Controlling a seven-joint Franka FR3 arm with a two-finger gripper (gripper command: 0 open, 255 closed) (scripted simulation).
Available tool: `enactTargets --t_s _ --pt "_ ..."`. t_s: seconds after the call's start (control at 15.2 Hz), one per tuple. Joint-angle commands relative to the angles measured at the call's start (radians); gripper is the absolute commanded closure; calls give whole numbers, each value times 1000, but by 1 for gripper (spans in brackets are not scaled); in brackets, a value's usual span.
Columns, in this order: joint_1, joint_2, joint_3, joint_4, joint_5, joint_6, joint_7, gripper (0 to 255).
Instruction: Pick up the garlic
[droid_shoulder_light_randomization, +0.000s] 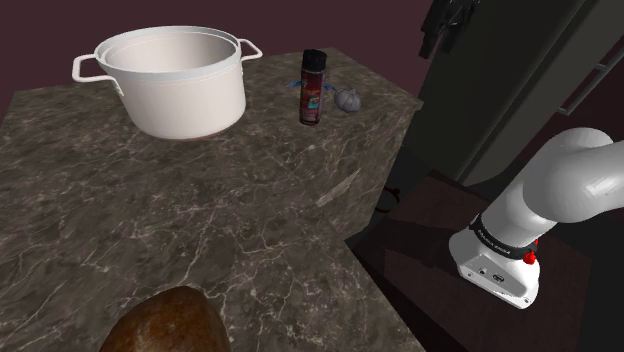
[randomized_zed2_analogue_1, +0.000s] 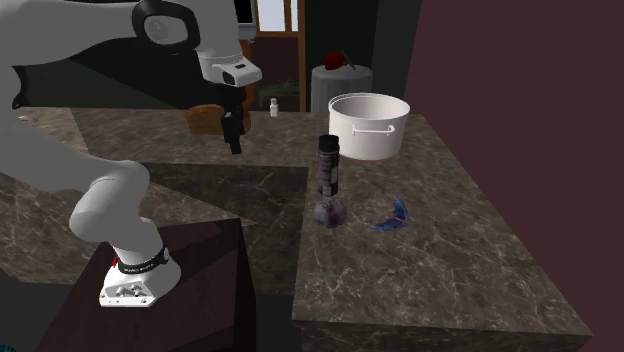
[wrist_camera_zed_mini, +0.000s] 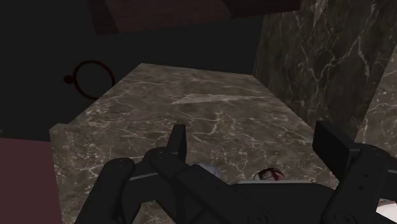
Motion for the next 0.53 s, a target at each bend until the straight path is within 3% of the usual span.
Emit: enactTargets --t_s 0.0,0.46 --pt "0 0 0 0 0 0 0 0" --pt "-77 145 267 -60 -149 247 333 0"
